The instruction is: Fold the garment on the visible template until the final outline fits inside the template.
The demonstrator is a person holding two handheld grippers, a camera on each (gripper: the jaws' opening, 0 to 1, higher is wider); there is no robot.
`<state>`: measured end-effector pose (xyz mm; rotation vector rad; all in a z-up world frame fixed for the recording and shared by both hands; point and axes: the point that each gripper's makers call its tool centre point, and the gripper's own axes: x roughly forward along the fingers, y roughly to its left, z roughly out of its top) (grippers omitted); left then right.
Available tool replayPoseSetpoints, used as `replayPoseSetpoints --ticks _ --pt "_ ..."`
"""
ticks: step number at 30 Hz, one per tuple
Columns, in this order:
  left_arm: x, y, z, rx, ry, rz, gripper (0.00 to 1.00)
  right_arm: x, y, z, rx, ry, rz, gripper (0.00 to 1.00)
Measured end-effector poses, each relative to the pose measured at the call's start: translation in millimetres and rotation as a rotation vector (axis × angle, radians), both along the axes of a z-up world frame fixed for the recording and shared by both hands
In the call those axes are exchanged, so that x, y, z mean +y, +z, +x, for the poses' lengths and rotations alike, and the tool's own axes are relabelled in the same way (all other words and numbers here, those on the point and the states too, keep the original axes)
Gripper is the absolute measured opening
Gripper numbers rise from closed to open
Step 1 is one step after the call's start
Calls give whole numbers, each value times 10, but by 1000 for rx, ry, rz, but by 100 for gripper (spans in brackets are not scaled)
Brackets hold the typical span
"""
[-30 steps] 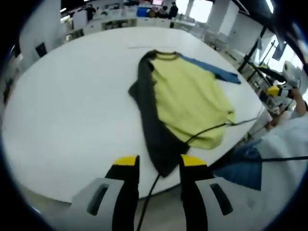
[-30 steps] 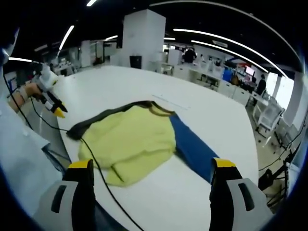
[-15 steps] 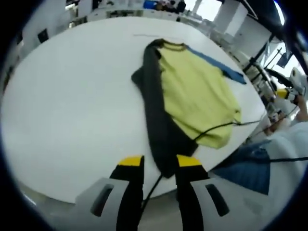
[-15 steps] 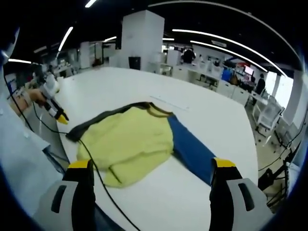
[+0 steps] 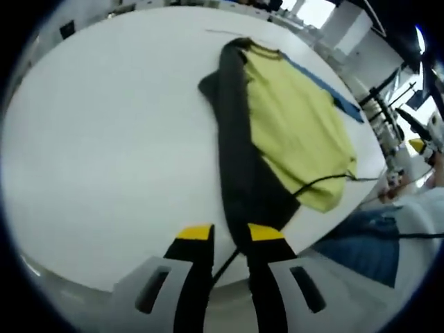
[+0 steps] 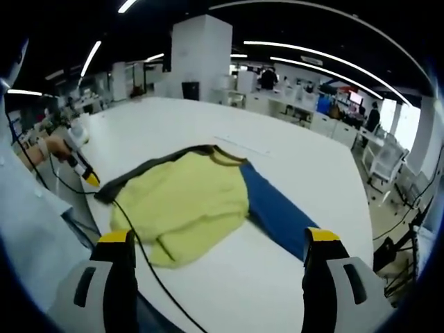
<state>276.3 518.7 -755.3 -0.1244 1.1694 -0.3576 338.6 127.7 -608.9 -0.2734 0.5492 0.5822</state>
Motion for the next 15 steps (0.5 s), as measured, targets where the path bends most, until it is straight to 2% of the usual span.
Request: replayPoseSetpoints --ticks 2,10,15 --pt "2 -19 -1 4 24 -4 15 1 0 -7 -1 3 -3 100" --pt "-37 -57 -13 8 29 -20 15 13 13 -3 -4 4 -15 100" --pt "-36 -74 0 15 30 -23 11 42 25 10 -6 11 -18 100"
